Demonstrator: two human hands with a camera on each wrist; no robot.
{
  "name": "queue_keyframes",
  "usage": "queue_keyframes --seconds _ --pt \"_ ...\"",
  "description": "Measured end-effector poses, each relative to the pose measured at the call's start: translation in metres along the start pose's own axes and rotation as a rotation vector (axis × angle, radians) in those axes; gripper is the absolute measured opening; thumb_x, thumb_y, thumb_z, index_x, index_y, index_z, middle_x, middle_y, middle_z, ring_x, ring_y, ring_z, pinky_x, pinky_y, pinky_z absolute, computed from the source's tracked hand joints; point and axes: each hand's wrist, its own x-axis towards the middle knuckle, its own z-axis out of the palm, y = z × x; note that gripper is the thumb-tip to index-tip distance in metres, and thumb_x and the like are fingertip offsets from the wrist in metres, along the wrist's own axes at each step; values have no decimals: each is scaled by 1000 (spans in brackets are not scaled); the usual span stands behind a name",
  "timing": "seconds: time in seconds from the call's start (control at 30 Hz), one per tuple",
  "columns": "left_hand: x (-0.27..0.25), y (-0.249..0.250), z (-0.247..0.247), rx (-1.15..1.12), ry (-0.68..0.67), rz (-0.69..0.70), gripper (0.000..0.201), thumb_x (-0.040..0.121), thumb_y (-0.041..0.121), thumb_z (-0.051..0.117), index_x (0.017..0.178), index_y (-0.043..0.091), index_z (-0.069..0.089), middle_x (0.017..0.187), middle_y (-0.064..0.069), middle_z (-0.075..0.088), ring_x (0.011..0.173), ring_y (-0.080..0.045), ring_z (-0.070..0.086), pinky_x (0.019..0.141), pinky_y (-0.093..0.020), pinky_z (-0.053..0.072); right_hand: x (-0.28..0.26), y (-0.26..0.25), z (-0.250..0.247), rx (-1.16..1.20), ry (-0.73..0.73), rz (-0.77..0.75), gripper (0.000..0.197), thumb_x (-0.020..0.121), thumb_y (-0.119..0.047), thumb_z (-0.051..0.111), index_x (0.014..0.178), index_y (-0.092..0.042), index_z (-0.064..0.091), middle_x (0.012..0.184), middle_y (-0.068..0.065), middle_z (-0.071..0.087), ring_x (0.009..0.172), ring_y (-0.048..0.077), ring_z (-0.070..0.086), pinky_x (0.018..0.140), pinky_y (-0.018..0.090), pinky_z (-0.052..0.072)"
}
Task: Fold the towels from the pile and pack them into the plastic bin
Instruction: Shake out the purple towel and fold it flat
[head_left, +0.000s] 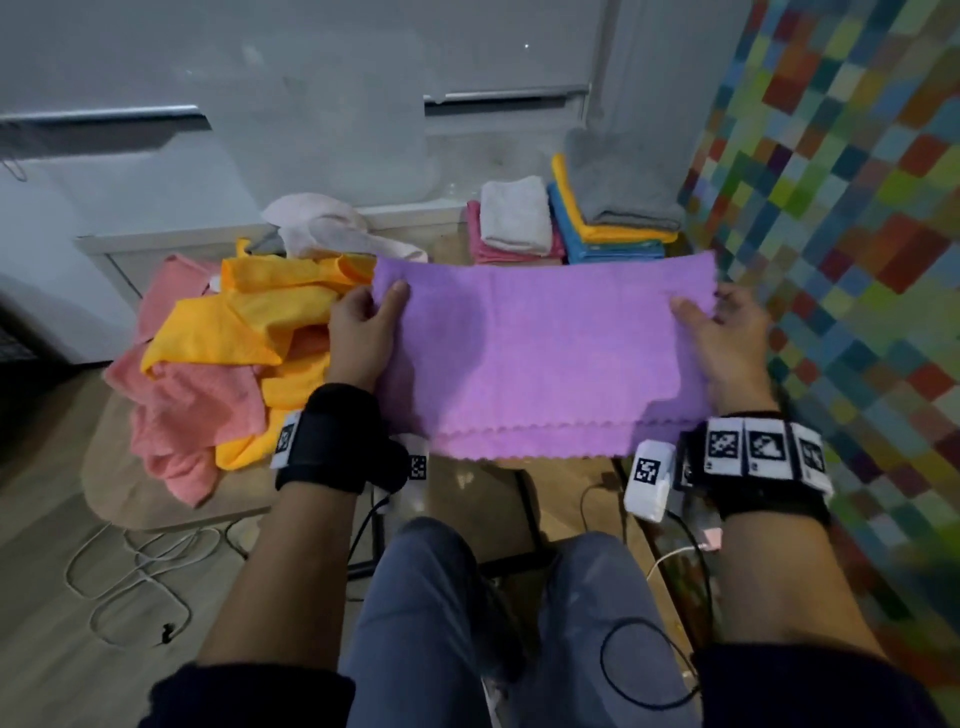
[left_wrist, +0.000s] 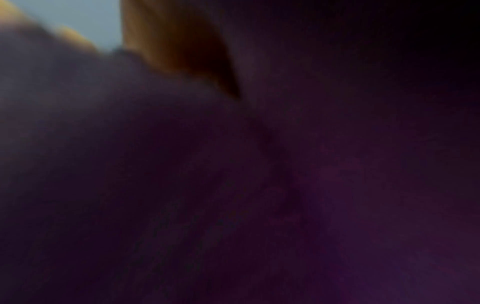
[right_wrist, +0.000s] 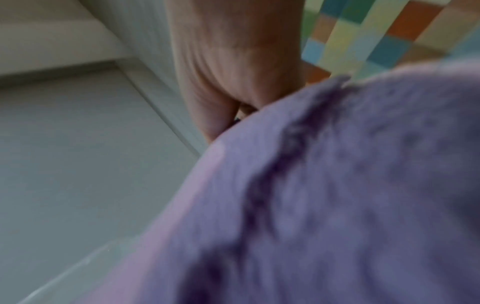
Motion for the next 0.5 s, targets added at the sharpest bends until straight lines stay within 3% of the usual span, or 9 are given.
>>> queue_keyframes --seconds 0.07,0.1,0.17,0.23,0.33,0.5 --pt "12 -7 10 45 6 -112 33 92 22 58 63 10 48 55 -1 38 42 -1 32 39 -17 26 14 10 13 -143 -30 31 33 86 -10 66 114 -2 51 90 2 51 82 13 47 57 5 38" --pt "15 -11 13 55 -11 -172 27 92 23 56 71 6 57 57 -6 46 43 -5 44 39 -19 33 19 14 16 -217 -29 38 37 87 -12 65 118 1 50 92 3 51 86 15 46 58 6 38" --pt "16 -19 17 162 -75 -229 31 92 26 55 101 -3 62 83 -21 65 75 -29 64 62 -28 49 24 20 18 -319 -26 46 37 89 -14 61 120 3 50 84 -1 52 87 18 49 61 8 39" --pt "7 -25 16 346 -124 -188 36 89 26 59 111 -2 60 106 -23 65 100 -35 61 84 -39 47 18 23 12 -452 -10 56 30 91 -20 57 114 -1 55 90 6 58 93 25 55 73 24 45" --pt "-14 -28 13 508 -158 -151 34 87 19 60 113 -1 61 111 -22 64 107 -34 58 89 -36 43 -6 28 -4 -679 41 139 30 90 -27 56 111 -5 61 113 17 62 107 32 57 85 35 44" --pt "-36 -33 11 592 -193 -183 27 84 15 59 105 -2 61 106 -24 64 103 -37 59 84 -38 43 -39 36 -16 -789 -23 285 32 86 -23 62 111 -3 64 119 20 61 110 35 57 87 36 45"
